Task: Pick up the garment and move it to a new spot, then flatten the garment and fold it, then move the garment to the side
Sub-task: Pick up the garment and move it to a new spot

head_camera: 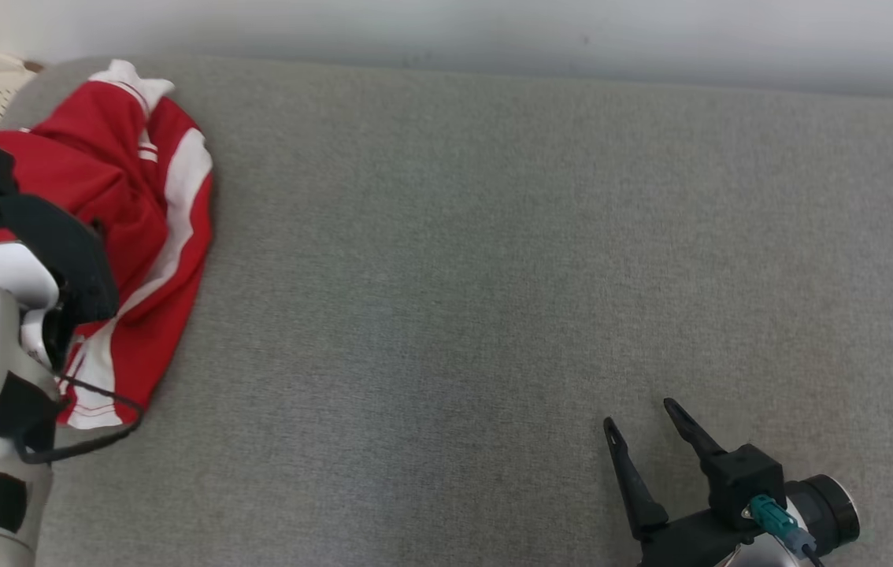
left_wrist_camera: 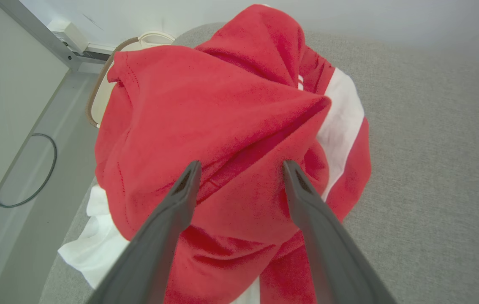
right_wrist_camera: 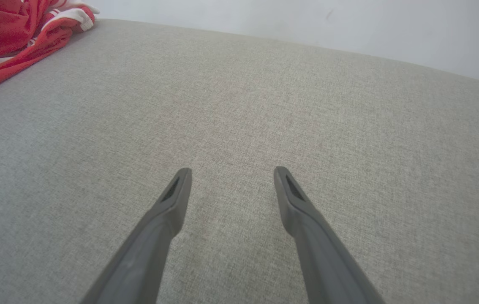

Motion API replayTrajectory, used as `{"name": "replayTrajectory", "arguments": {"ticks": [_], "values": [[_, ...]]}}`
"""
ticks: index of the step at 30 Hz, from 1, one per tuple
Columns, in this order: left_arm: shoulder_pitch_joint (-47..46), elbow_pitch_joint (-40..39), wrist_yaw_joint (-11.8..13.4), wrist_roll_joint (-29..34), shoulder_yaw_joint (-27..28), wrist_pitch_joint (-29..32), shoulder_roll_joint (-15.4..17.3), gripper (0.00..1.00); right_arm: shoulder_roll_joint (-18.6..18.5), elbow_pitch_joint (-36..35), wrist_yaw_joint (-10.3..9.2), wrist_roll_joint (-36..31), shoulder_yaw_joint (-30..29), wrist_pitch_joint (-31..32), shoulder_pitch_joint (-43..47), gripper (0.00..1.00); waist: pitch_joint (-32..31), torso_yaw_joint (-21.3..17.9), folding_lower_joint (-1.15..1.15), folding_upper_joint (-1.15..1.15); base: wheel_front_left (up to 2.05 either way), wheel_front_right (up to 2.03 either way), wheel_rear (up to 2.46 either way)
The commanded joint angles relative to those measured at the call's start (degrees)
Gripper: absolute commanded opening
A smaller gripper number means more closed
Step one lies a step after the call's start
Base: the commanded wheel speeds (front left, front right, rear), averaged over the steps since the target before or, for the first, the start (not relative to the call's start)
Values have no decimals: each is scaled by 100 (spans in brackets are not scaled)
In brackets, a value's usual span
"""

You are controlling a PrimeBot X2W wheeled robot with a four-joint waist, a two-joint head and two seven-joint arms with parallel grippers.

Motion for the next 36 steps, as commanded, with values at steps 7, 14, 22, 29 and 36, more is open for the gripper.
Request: {"name": "replayTrajectory", "arguments": {"ticks": [7, 14, 22, 29, 36], "values": [[-62, 351, 448, -38, 33, 285, 91, 100, -2, -42, -12, 45, 115, 3, 59, 100, 187, -306, -2, -1, 0, 0, 0], [96, 446, 468, -6, -34, 15, 162, 0, 0, 99, -12, 159, 147, -68, 73, 100, -259, -440, -2, -1, 0, 0, 0], [-44, 272, 358, 148, -274, -209, 191, 0, 1, 455, -12, 468, 172, -258, 96, 100, -1157, -716, -2, -1, 0, 0, 0], [-325, -151, 178, 139, -460, -423, -160, 0, 1, 615, -12, 652, 168, -342, 157, 100, -1678, -1066, -2, -1, 0, 0, 0], [-666, -713, -81, -41, -618, -712, -704, 0, 0, 710, -12, 722, 89, -420, 83, 100, -1920, -1646, -2, -1, 0, 0, 0]]}}
